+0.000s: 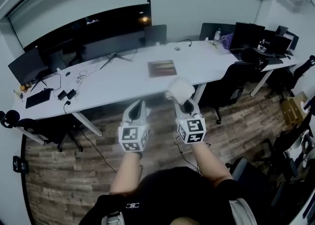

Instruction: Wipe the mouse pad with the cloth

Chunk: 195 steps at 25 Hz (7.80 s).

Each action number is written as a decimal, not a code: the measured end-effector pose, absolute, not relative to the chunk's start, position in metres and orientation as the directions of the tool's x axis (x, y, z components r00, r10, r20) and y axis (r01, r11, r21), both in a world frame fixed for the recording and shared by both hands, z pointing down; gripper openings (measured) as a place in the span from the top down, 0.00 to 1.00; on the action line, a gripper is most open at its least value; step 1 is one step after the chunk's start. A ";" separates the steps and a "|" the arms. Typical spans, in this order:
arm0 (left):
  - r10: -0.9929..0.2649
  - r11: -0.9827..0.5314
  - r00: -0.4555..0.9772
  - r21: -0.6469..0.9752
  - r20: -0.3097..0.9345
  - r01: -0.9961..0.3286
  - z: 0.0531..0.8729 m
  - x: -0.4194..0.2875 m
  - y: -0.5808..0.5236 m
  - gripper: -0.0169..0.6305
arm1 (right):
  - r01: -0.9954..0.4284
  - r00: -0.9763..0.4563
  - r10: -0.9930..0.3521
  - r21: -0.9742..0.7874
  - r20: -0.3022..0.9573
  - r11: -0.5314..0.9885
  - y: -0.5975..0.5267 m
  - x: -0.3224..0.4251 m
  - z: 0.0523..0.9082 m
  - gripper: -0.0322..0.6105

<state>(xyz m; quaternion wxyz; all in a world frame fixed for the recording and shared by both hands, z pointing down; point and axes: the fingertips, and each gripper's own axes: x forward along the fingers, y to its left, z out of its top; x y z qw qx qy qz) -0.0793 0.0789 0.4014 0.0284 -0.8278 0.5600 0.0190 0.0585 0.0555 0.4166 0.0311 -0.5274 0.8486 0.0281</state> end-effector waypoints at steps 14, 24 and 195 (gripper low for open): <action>-0.916 -0.395 0.396 -0.031 -0.064 -0.918 0.405 -0.091 0.053 0.98 | -0.904 -0.423 -0.900 -0.016 -0.101 0.427 0.031 0.049 0.418 0.81; -0.922 -0.384 0.385 -0.035 -0.035 -0.923 0.422 -0.088 -0.018 0.98 | -0.902 -0.427 -0.900 -0.024 -0.084 0.430 -0.042 0.050 0.434 0.81; -0.892 -0.429 0.432 0.047 0.133 -0.902 0.461 -0.101 -0.230 0.98 | -0.926 -0.216 -0.582 0.026 0.784 0.378 -0.266 0.119 0.757 0.82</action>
